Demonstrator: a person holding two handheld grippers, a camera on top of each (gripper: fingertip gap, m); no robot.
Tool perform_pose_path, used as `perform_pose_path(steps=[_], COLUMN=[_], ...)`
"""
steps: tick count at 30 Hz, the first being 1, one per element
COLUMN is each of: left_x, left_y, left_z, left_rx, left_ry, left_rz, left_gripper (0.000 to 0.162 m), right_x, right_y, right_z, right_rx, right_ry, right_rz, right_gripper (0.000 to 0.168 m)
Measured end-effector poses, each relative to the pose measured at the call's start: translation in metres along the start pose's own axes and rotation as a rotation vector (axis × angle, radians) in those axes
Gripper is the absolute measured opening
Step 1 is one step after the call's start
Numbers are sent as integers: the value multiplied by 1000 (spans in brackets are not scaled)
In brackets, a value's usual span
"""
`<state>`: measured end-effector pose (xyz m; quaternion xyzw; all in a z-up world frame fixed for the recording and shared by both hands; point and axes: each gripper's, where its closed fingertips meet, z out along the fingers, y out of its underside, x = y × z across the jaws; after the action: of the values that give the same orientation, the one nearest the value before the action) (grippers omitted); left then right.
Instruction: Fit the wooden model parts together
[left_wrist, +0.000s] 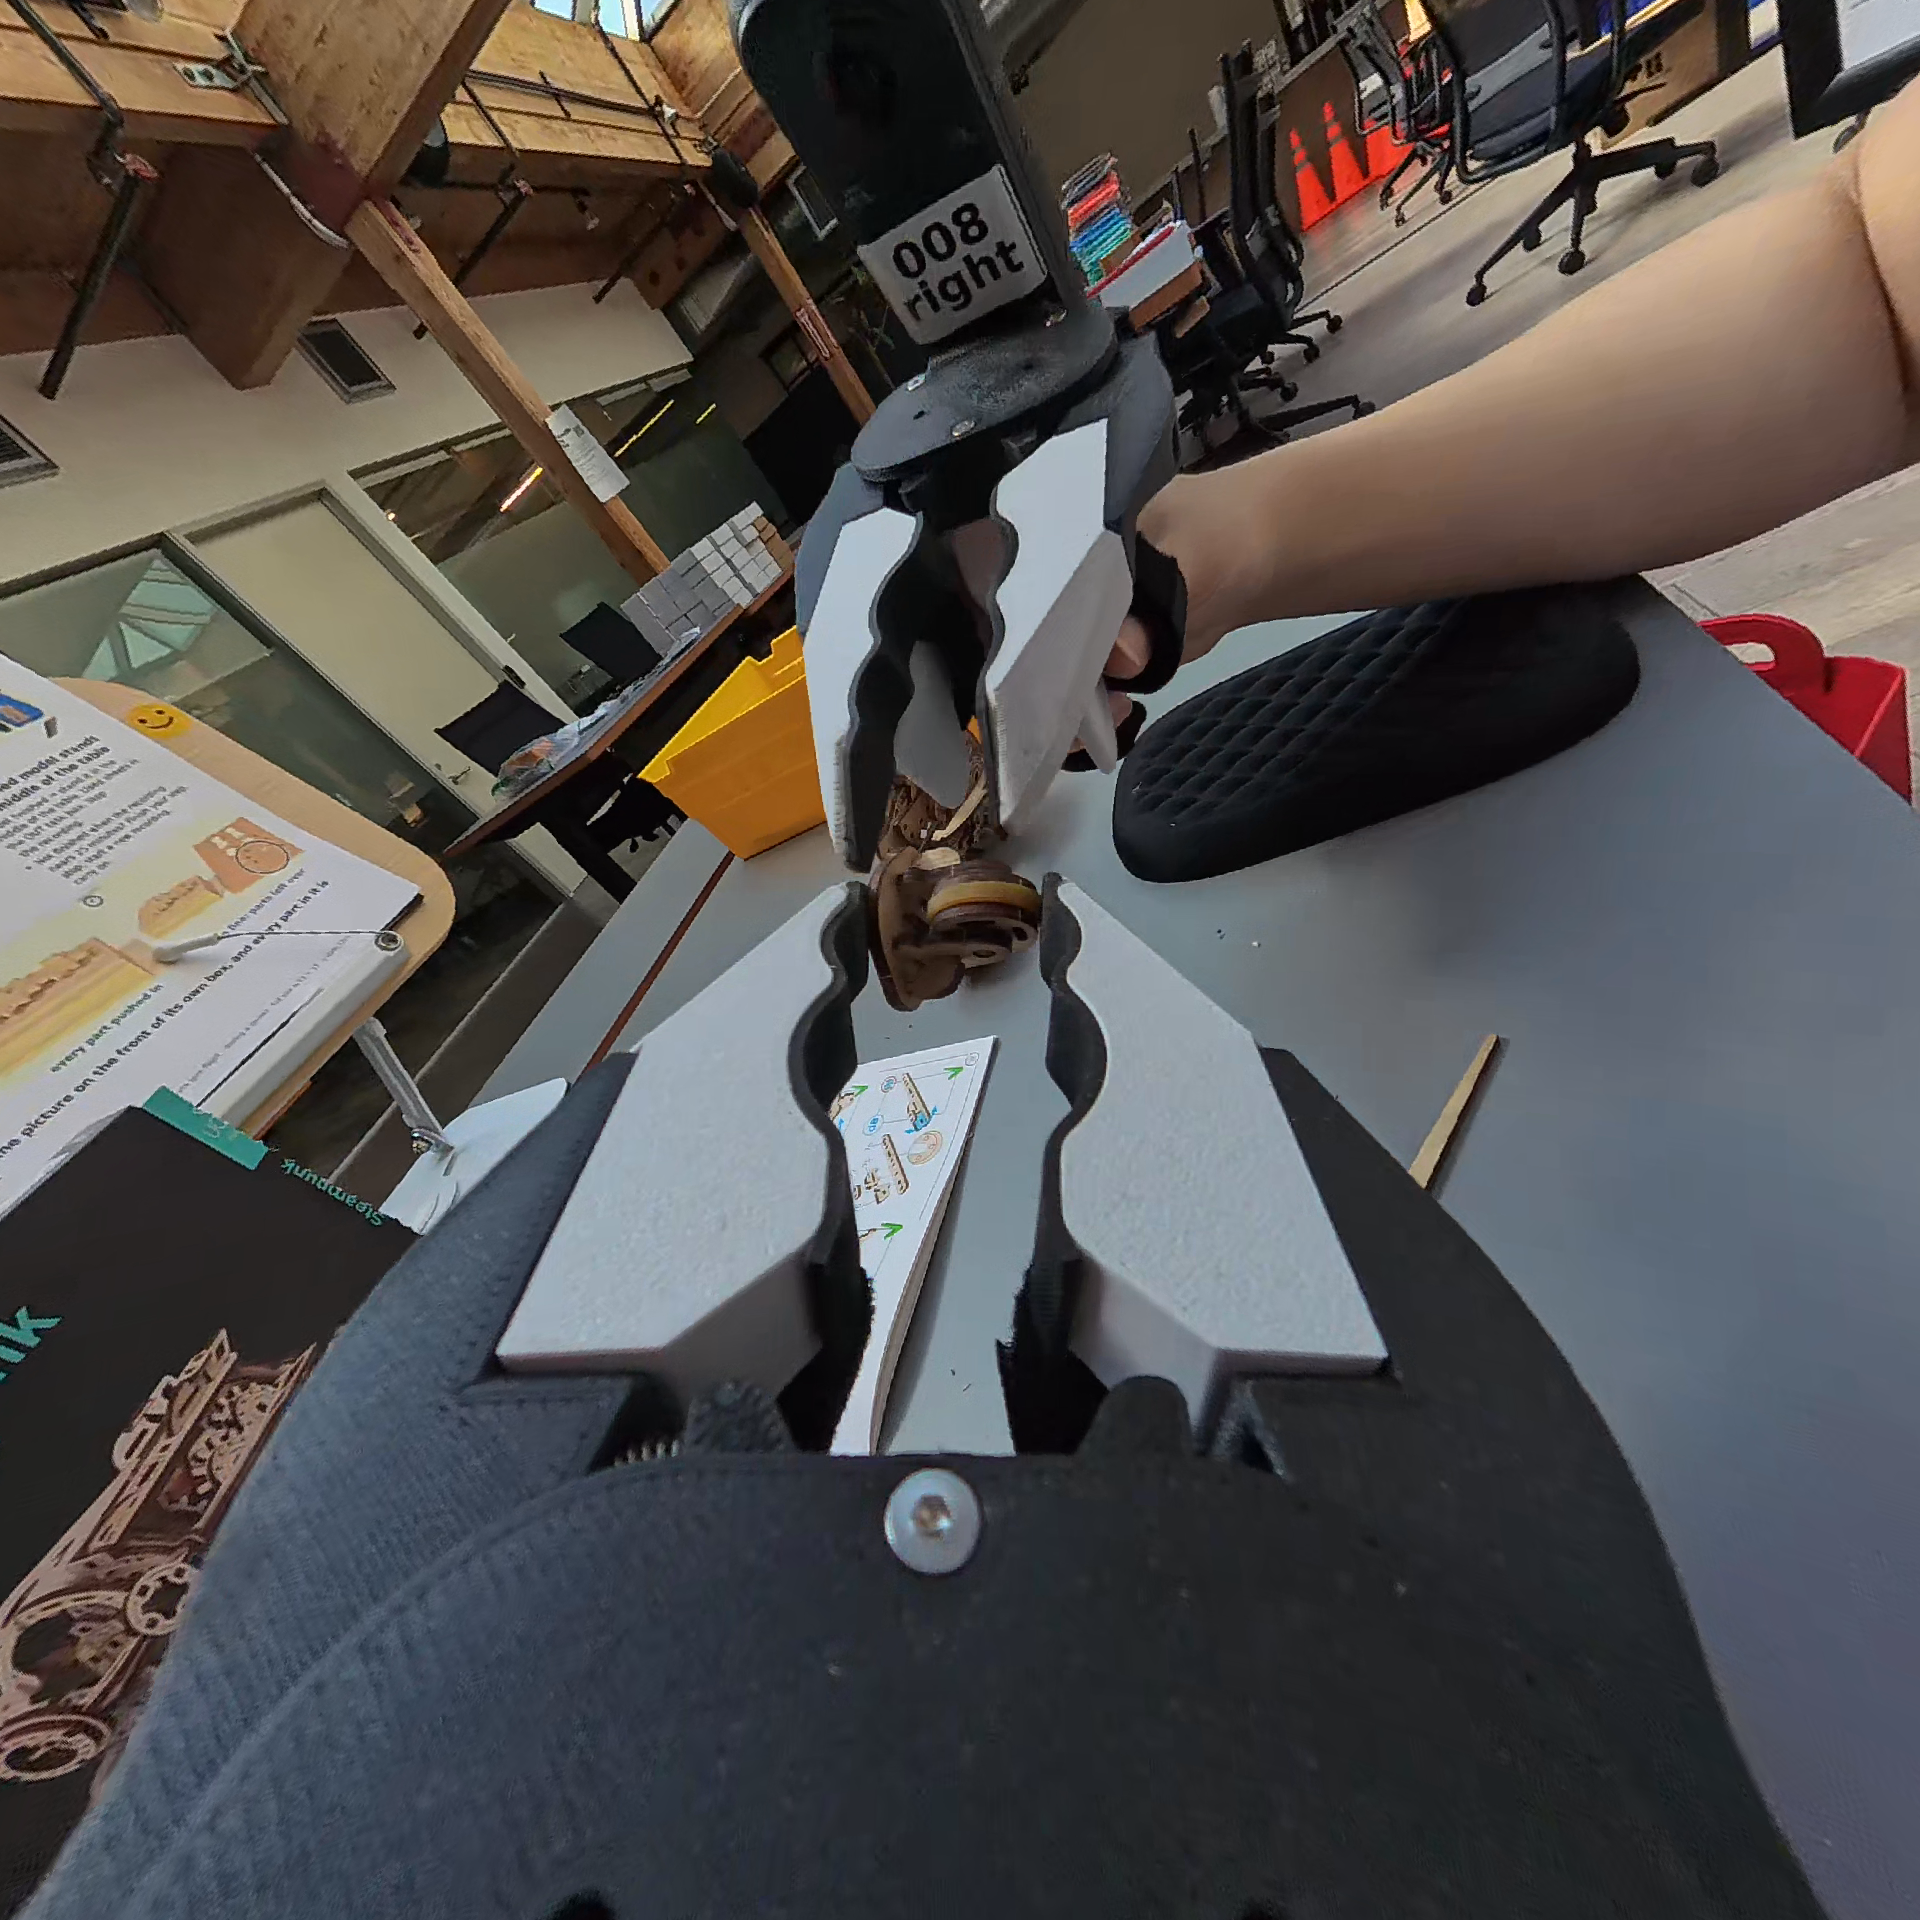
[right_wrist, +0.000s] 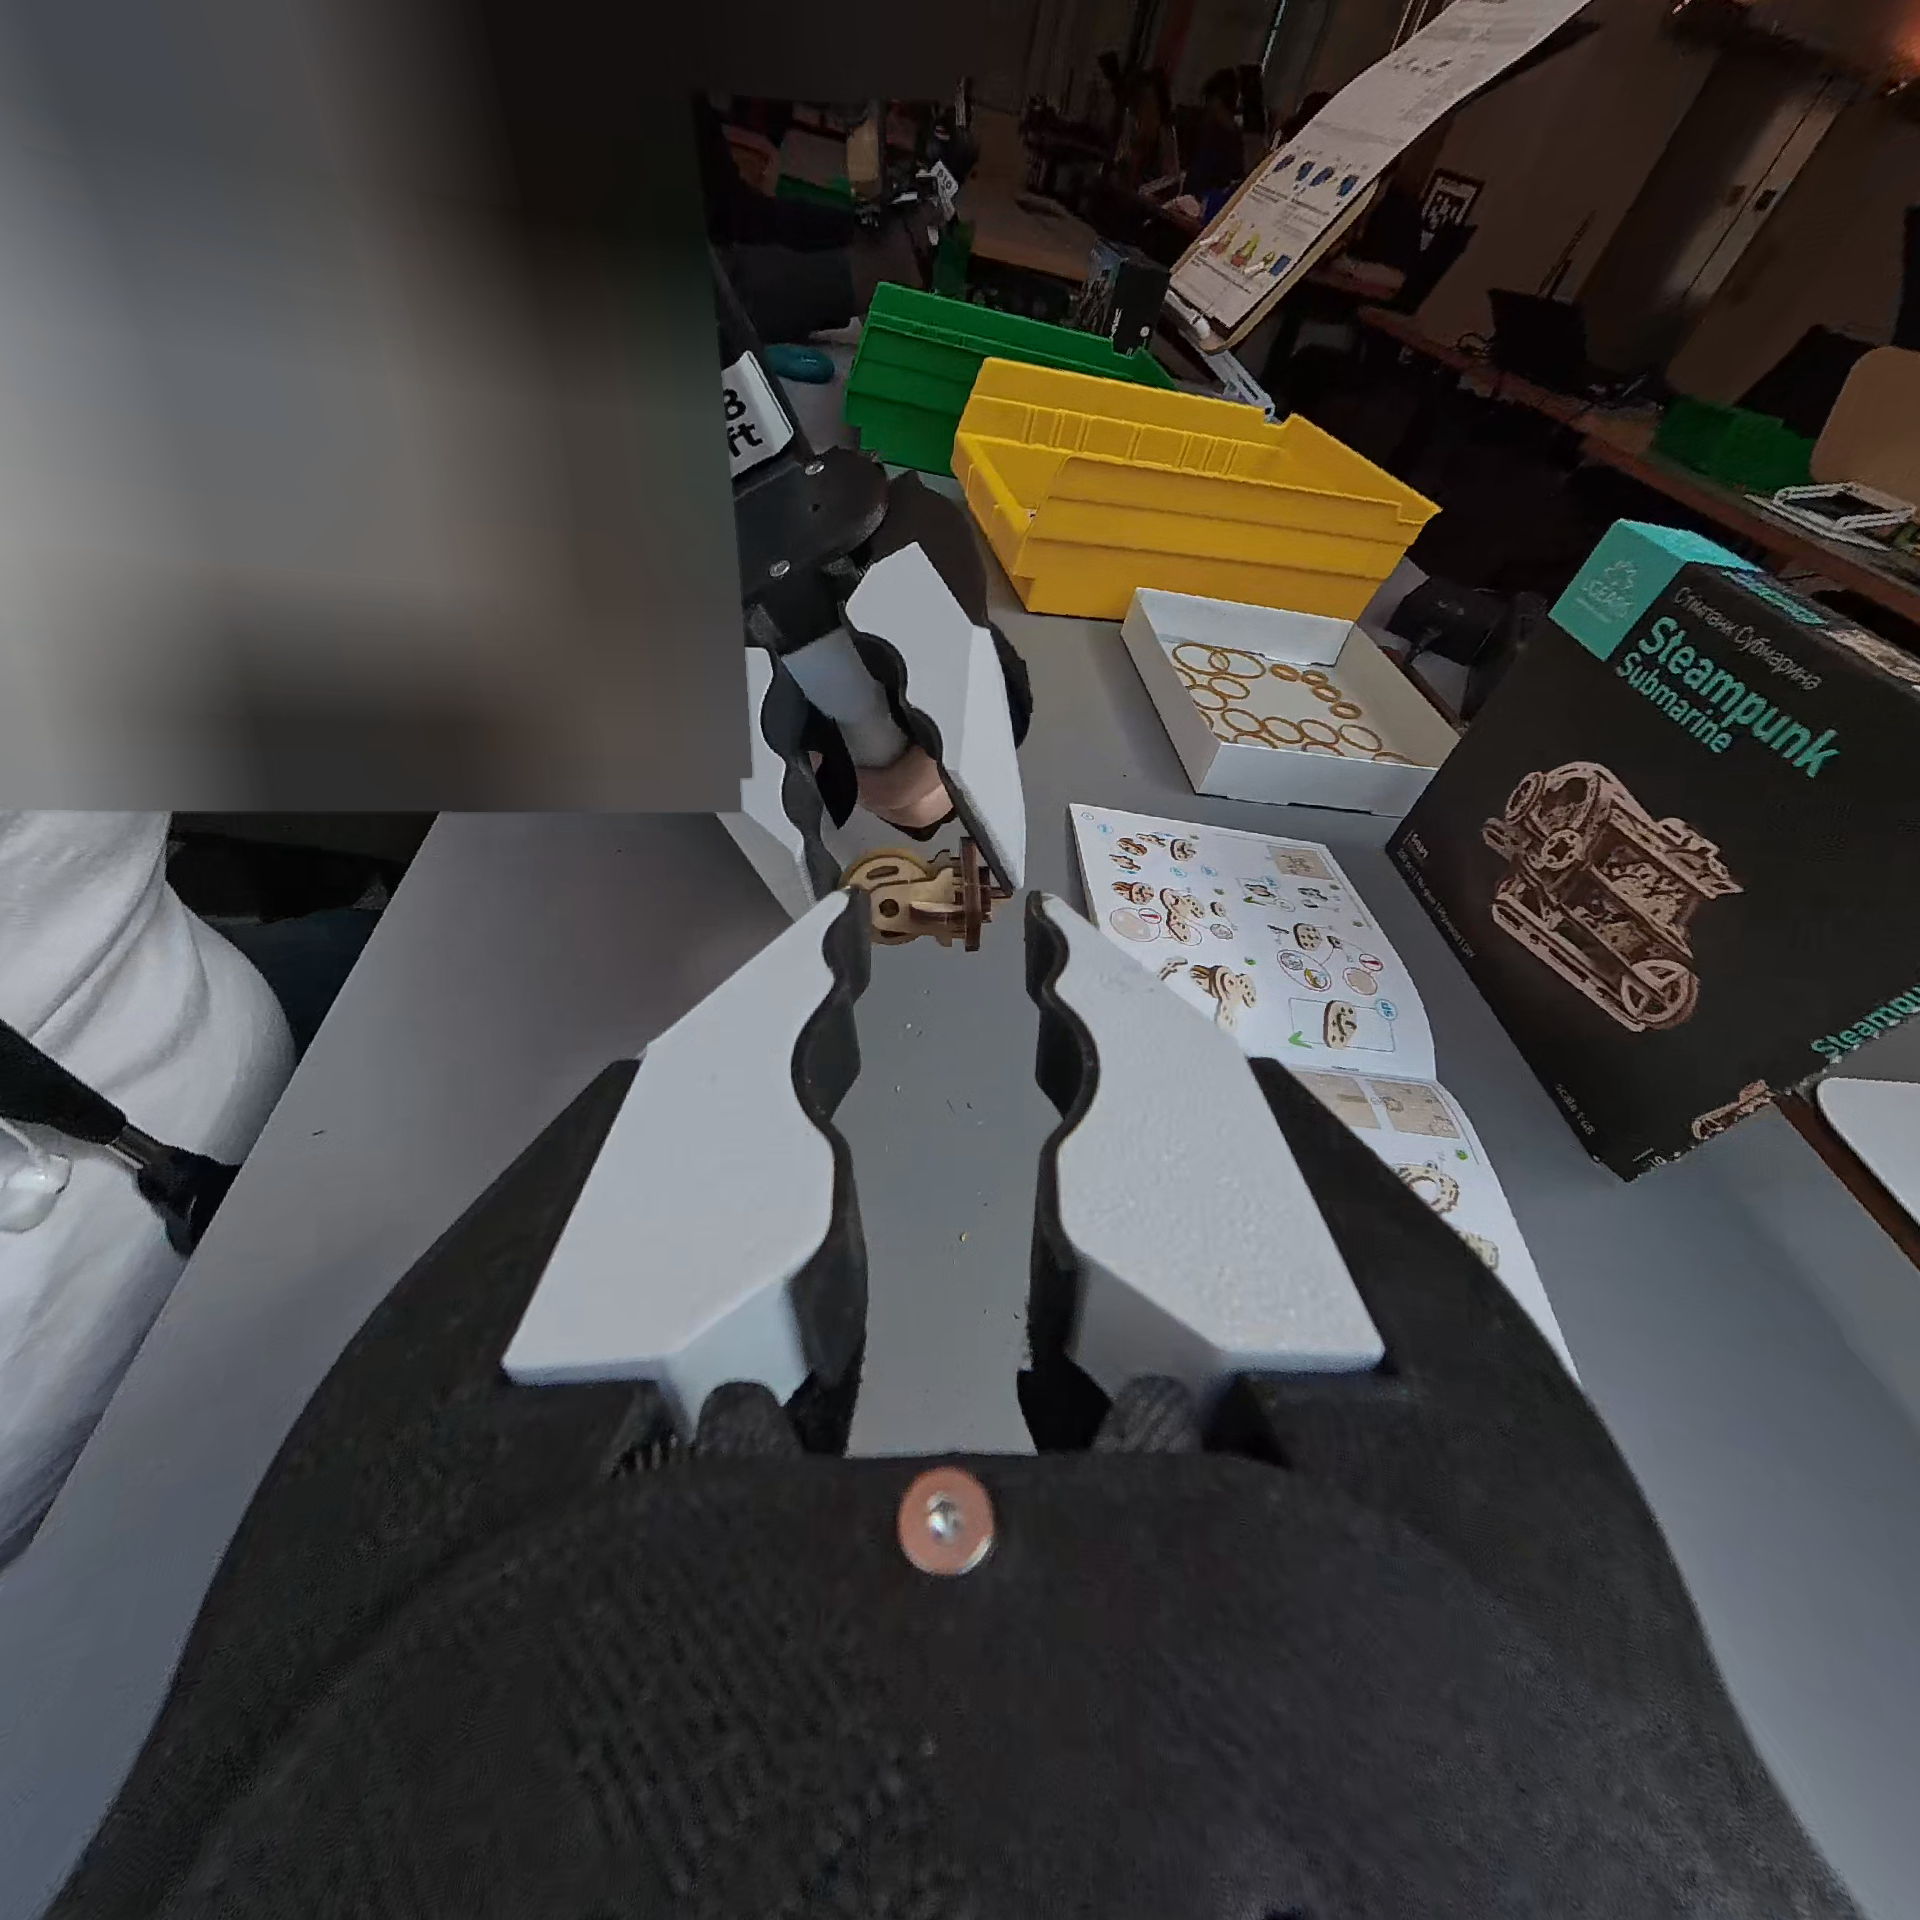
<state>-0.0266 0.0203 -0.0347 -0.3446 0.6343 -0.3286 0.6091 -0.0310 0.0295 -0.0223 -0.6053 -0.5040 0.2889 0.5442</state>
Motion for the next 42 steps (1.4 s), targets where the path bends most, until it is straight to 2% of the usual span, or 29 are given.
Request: perform_pose_path(steps=[4,22,42], left_x=[-2,8,14], left_y=[2,12,12], left_z=[0,8,9], left_rx=[-2,-34,-41], left_ry=[2,66,97], left_rz=[-19,-65,-72], left_gripper=[31,31,31], right_x=[1,-3,-8], right_y=[6,23,26], right_z=[5,5,2], right_rx=[-16,20,24], right_ry=[-14,-71,-53], right_rz=[-9,67,-4], right_gripper=[12,12,12])
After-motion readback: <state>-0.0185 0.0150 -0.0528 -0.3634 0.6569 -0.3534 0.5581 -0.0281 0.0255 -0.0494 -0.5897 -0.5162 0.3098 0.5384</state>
